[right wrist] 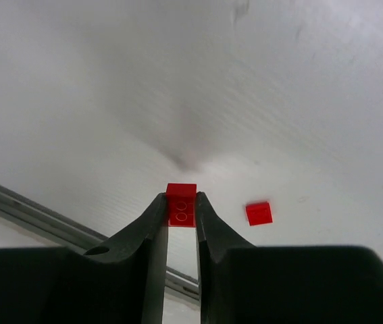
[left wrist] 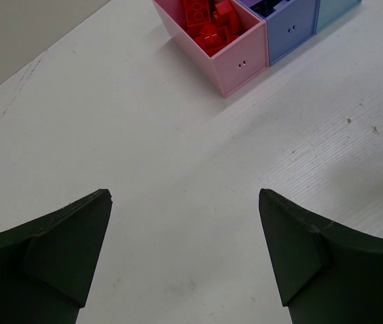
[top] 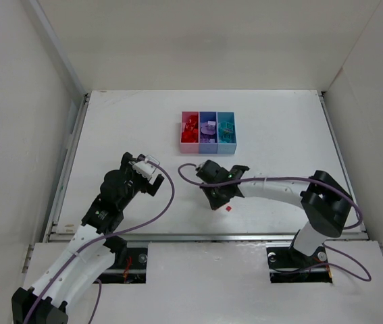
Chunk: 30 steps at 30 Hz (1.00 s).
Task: Sort the legos into containers by color
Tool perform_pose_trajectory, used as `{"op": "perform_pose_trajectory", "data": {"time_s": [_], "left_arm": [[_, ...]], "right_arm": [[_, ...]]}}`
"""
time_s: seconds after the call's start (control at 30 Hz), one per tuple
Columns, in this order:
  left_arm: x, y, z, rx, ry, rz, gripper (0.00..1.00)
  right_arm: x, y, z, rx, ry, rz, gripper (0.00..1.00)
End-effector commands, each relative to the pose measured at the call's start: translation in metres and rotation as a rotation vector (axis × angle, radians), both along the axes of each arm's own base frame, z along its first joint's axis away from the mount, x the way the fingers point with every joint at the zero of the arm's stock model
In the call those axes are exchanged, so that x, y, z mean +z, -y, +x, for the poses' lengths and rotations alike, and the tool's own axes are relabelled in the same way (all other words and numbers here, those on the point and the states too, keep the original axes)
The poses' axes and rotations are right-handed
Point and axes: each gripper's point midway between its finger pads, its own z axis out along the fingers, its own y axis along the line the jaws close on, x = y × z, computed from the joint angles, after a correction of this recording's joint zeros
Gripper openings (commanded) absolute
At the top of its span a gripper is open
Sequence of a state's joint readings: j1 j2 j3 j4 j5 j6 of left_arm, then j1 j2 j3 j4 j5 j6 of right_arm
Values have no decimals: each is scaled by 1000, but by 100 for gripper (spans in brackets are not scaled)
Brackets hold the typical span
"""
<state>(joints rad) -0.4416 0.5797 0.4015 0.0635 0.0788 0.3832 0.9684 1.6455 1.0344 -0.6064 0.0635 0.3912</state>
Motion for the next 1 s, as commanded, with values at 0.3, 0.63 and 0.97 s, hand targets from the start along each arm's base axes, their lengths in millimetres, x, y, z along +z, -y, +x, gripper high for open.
{"op": "perform_pose_trajectory", "data": {"time_s": [0.3, 0.63, 0.97], "left_arm": [[14, -7, 8, 56, 56, -21, 88], [9, -14, 12, 83, 39, -13, 88], [3, -14, 13, 83, 21, -4, 88]], "right_arm": [[161, -72, 219, -347, 499, 296, 0], [152, -99, 323, -333, 583, 274, 0], [148, -110, 332, -253, 554, 366, 86]]}}
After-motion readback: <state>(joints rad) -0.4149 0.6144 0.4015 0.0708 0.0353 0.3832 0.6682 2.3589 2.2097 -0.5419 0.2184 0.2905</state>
